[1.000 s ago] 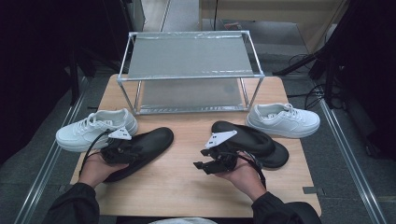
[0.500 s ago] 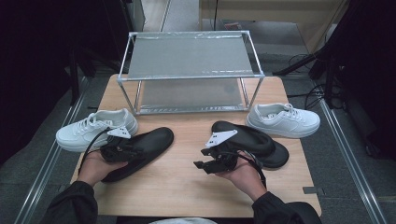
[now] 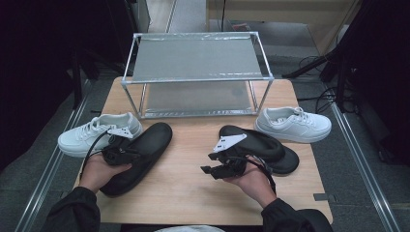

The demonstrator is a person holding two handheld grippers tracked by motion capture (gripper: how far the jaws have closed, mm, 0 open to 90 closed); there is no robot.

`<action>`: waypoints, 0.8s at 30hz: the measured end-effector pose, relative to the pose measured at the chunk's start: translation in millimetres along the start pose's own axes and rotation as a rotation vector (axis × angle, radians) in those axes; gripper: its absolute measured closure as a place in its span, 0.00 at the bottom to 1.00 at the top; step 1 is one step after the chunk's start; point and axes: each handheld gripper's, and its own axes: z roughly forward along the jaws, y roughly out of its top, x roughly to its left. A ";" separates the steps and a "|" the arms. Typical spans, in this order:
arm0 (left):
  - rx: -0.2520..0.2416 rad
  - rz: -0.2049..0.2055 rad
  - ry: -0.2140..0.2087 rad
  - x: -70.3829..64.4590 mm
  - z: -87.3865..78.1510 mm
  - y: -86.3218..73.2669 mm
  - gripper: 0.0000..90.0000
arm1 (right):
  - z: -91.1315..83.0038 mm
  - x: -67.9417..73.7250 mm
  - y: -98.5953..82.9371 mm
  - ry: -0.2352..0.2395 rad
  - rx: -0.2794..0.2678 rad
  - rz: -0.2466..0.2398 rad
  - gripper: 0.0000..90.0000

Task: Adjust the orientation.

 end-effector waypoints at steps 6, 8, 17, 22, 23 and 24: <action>-0.034 0.043 -0.060 -16.5 7.5 17.2 0.94 | -3.4 -0.8 -1.4 -0.008 -0.019 0.009 0.53; -0.040 0.050 -0.070 -21.5 12.1 23.5 0.94 | -5.3 -0.2 -2.5 -0.011 -0.025 0.016 0.53; -0.002 0.107 -0.129 -46.2 45.7 51.3 0.93 | -15.6 -1.8 -11.2 -0.035 -0.058 0.053 0.53; 0.017 0.119 -0.163 -57.5 65.4 63.8 0.93 | -23.7 -3.1 -17.9 -0.052 -0.077 0.086 0.53; 0.021 0.124 -0.164 -58.8 67.8 65.2 0.93 | -25.0 -3.5 -19.3 -0.057 -0.078 0.088 0.53; 0.025 0.131 -0.162 -60.8 71.0 66.6 0.93 | -26.4 -3.4 -20.3 -0.063 -0.077 0.095 0.53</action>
